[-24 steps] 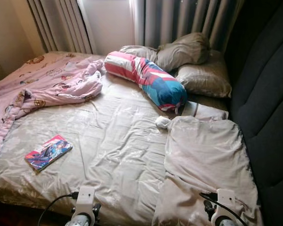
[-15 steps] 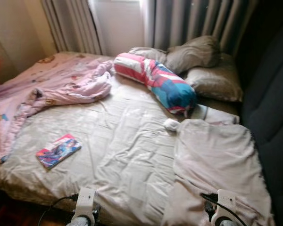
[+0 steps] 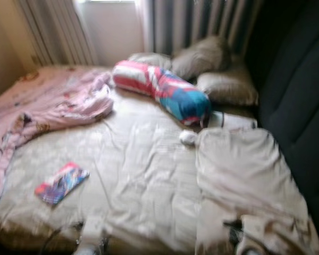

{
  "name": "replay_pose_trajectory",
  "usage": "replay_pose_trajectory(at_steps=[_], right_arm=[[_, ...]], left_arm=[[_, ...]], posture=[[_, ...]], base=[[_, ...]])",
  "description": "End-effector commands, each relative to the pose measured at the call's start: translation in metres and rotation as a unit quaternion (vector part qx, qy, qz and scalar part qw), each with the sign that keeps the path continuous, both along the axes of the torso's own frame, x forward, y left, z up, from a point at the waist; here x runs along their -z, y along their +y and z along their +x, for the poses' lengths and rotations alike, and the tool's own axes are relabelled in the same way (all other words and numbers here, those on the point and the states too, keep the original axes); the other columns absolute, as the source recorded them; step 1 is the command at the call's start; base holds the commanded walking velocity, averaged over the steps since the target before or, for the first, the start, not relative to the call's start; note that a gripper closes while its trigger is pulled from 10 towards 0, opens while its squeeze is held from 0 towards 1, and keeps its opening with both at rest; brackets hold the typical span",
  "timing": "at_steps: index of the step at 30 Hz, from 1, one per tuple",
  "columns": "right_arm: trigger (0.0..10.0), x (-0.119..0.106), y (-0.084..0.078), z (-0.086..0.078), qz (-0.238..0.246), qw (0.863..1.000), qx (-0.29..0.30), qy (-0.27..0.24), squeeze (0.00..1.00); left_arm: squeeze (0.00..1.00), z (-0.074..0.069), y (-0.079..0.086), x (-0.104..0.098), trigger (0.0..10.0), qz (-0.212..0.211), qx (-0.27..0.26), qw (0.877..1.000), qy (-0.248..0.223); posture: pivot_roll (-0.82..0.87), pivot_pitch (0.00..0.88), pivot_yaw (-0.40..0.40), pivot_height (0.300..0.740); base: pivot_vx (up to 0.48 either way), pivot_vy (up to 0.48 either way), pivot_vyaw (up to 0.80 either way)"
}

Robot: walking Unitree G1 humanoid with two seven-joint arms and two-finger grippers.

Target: Clean up the room

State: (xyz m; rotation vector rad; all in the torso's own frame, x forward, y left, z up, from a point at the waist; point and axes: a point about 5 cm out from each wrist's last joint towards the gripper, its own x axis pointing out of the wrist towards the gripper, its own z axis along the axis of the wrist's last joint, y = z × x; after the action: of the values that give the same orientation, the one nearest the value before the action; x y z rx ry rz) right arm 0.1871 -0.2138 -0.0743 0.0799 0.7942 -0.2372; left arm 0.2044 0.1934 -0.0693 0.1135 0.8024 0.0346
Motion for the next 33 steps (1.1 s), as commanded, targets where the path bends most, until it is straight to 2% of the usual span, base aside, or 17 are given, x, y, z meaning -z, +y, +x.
replay_pose_trajectory(at_steps=[1, 16, 25, 33], right_arm=[[10.0, -0.0008, 0.0127, 0.0061, 0.013, 1.0, -0.01, -0.007, 0.0], [10.0, 0.0004, 0.0172, 0.0057, 0.016, 1.0, -0.019, -0.001, 0.0], [10.0, -0.0004, 0.0185, 0.008, 0.018, 1.0, -0.022, -0.002, 0.0], [10.0, 0.0008, 0.0168, 0.0052, 0.015, 1.0, -0.022, 0.002, 0.0]], left_arm=[[0.0, -0.0044, 0.0142, 0.0004, 10.0, 0.015, -0.008, 1.0, 0.009], [0.0, -0.0068, 0.0165, 0.0013, 10.0, 0.019, -0.009, 1.0, 0.013], [0.0, 0.0002, 0.0153, -0.0023, 10.0, 0.023, -0.002, 1.0, 0.005], [0.0, -0.0033, 0.012, 0.0002, 10.0, 0.019, -0.002, 1.0, 0.008]], posture=[[0.08, 0.062, 0.017, 0.74], [0.1, 0.038, 0.019, 0.74], [0.12, 0.032, 0.017, 0.74], [0.12, 0.039, 0.003, 0.74]], base=[[0.0, 0.435, 0.0], [0.0, 0.435, 0.0], [0.0, 0.434, 0.0], [0.0, 0.462, 0.0]])
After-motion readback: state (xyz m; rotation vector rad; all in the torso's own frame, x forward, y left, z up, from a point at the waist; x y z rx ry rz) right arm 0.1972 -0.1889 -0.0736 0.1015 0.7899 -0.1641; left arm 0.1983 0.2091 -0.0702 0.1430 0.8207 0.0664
